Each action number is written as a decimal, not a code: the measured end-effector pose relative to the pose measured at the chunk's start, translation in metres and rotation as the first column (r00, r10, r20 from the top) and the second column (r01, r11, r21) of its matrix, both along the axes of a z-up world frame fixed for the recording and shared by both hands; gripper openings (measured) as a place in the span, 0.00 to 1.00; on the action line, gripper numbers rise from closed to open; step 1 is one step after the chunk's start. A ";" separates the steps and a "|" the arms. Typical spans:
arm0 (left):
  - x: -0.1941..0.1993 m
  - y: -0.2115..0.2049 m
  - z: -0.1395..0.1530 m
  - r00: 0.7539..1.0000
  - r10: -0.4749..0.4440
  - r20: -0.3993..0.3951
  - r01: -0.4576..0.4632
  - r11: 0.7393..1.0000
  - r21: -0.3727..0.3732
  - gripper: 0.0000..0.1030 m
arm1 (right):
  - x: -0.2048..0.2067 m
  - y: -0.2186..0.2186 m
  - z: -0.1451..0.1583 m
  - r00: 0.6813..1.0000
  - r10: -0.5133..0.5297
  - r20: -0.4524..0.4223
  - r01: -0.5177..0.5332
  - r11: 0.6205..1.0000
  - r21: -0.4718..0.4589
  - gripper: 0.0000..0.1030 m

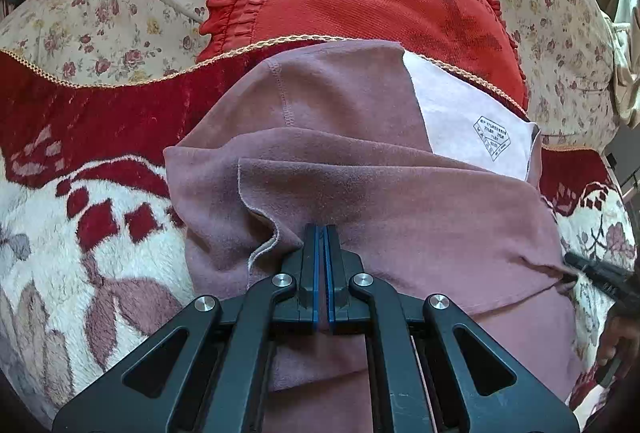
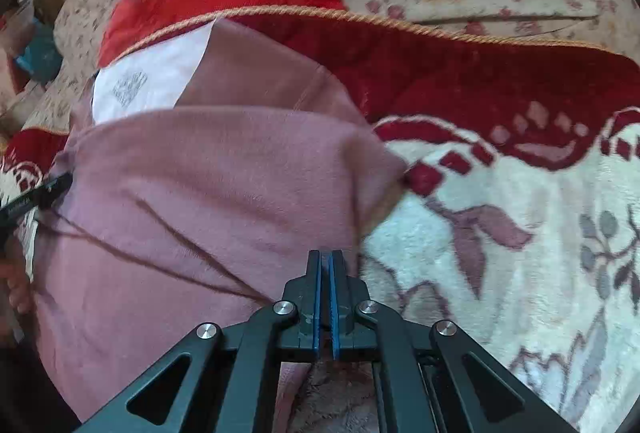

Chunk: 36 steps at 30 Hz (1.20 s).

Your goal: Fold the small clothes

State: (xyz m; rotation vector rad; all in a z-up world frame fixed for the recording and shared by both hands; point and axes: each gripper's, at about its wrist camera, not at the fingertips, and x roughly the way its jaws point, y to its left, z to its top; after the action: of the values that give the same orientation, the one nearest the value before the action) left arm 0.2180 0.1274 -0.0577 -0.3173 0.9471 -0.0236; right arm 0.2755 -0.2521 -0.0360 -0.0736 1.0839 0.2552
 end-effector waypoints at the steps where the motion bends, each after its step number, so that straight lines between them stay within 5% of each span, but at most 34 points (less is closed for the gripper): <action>1: 0.001 -0.001 0.001 1.000 0.002 0.000 -0.002 1.000 -0.003 0.02 | -0.002 0.002 0.010 0.999 -0.001 0.040 0.001 1.000 0.019 0.01; 4: 0.000 0.000 0.001 1.000 0.004 0.005 -0.004 1.000 -0.013 0.02 | 0.000 0.013 0.020 0.998 0.028 0.050 -0.033 0.995 0.092 0.01; 7: 0.000 0.001 0.000 1.000 0.013 0.007 -0.013 0.999 -0.033 0.02 | -0.001 0.030 -0.015 0.991 0.086 -0.100 -0.087 0.996 -0.008 0.02; 15: 0.000 0.001 0.001 1.000 0.029 0.002 -0.029 0.998 -0.048 0.02 | -0.010 0.018 -0.007 0.996 0.075 -0.043 -0.075 0.997 0.013 0.03; 20: -0.001 0.011 -0.004 0.999 0.046 -0.003 -0.046 0.989 -0.141 0.02 | 0.013 0.020 0.014 0.991 -0.009 0.132 0.002 0.999 0.049 0.04; 24: 0.000 0.011 -0.004 0.999 0.037 -0.002 -0.037 0.988 -0.151 0.02 | 0.043 0.015 -0.028 0.991 -0.117 -0.061 0.122 0.989 0.086 0.05; 27: 0.000 0.011 -0.005 0.999 0.034 0.001 -0.033 0.986 -0.162 0.02 | 0.045 0.007 -0.024 0.987 -0.143 -0.068 0.151 0.980 0.127 0.05; 32: -0.010 0.010 0.006 0.999 0.014 0.036 -0.008 0.988 -0.156 0.03 | 0.014 -0.008 0.023 0.977 -0.196 0.087 0.180 0.970 0.165 0.05; 36: -0.040 0.002 0.031 0.994 -0.038 0.101 0.052 0.989 -0.139 0.23 | -0.049 -0.019 0.060 0.970 -0.145 0.195 0.105 0.974 0.201 0.05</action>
State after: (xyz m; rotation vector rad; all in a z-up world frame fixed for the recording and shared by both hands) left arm 0.1778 0.1292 -0.0264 -0.4227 0.8562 -0.1471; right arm 0.2269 -0.2715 0.0242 0.1363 0.8473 0.2302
